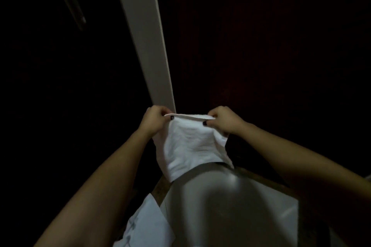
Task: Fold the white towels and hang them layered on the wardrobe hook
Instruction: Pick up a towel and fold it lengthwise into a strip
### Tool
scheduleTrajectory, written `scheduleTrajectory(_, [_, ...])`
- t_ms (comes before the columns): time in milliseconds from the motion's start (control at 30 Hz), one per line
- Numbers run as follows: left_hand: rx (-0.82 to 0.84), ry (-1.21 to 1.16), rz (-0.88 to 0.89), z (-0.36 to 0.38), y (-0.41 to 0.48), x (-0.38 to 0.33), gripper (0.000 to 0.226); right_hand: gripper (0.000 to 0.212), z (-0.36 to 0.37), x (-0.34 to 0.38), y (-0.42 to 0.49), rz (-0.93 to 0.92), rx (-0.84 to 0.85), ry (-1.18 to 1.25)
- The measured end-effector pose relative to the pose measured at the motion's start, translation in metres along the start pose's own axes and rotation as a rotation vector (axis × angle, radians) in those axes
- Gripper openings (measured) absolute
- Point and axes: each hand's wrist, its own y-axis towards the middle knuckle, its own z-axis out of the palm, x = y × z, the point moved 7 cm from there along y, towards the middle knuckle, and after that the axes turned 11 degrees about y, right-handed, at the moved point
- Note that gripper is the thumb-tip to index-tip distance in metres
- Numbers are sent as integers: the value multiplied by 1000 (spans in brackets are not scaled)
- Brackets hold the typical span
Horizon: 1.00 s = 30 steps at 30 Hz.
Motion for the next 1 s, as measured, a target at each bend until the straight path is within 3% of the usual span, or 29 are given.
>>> scheduleTrajectory(200, [213,-93,124,-167,7,-119,6,45,-136,156,-22,-68,-64,-1])
scheduleTrajectory(333, [134,-127,125,-257,8,-162,7,12,-205,248,-37,-194,-146,-44])
scheduleTrajectory(467, [126,-417,1,-316,10,-176,11,33,-237,311,-45,-379,-121,-105])
scheduleTrajectory(700, [-240,-837,-143,-383,-6,-184,14,43,-244,382,-40,-609,117,-219])
scheduleTrajectory(900, [-694,-785,-285,-399,-61,-179,17,21,-211,418,-22,-681,243,-121])
scheduleTrajectory(1000, [-758,-822,-432,-393,-90,-175,18,25,-173,447,-28,-714,373,-49])
